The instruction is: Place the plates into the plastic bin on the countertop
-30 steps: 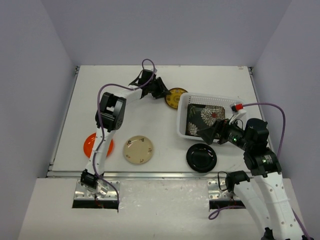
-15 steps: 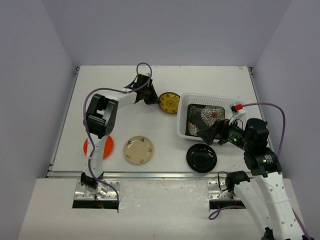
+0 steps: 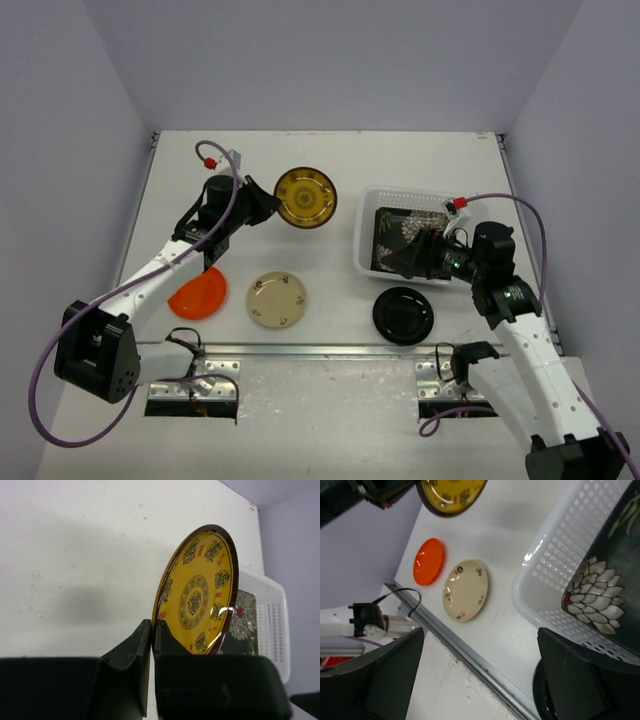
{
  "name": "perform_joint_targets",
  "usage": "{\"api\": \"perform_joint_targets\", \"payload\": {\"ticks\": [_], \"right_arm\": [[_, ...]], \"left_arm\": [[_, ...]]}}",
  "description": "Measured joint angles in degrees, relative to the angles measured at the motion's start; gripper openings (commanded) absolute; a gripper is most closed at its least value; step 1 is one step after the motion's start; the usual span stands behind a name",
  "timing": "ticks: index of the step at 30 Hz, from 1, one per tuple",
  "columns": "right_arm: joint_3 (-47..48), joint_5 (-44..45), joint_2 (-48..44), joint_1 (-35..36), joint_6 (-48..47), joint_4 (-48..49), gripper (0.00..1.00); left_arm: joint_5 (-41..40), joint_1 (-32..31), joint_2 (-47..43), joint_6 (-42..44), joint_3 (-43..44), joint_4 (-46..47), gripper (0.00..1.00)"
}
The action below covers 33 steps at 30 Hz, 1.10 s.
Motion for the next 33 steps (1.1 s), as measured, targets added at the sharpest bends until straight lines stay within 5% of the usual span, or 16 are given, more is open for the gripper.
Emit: {"api": "perform_joint_targets", "payload": {"ticks": [9, 16, 18, 19, 20, 22, 25, 29, 33], "right_arm": [[-1.05, -3.51, 17.08, 0.58, 3.57, 12.63, 0.75], [-1.26, -3.46, 19.3, 0.87, 3.7, 16.27, 0.51], [-1.49, -3.5, 19.69, 0.87, 3.94, 17.43, 0.4], [-1.81, -3.56, 19.69, 0.87, 4.34, 18.21, 0.15], [-2.01, -3.61, 19.67, 0.87, 4.41, 18.75, 0.02], [-2.3, -3.98, 19.64, 0.87, 5.0, 19.51, 0.0], [-2.31, -3.95, 19.24, 0.71, 5.35, 19.53, 0.0], [-2.81, -1.17, 16.44, -3.72, 5.13, 16.09, 0.0], [-4.21, 3.03, 13.57, -16.34, 5.09, 12.85, 0.0]], "left_arm": [[12.94, -7.28, -2.42, -2.49, -4.73, 3.31, 0.0], [17.29, -10.7, 0.79, -4.29, -5.82, 9.4, 0.0], [18.0, -12.07, 2.44, -4.64, -5.82, 10.32, 0.0], [18.47, -12.81, 3.2, -4.93, -5.82, 10.7, 0.0], [18.91, -13.35, 3.7, -5.1, -5.82, 10.97, 0.0], [19.15, -14.28, 4.34, -5.06, -5.82, 11.09, 0.19], [19.6, -14.42, 4.73, -5.35, -5.87, 11.58, 0.99], [15.41, -14.71, 3.94, -4.11, -4.88, 7.3, 1.0], [3.5, -14.95, -2.37, -2.81, -4.93, -2.43, 1.0]]}}
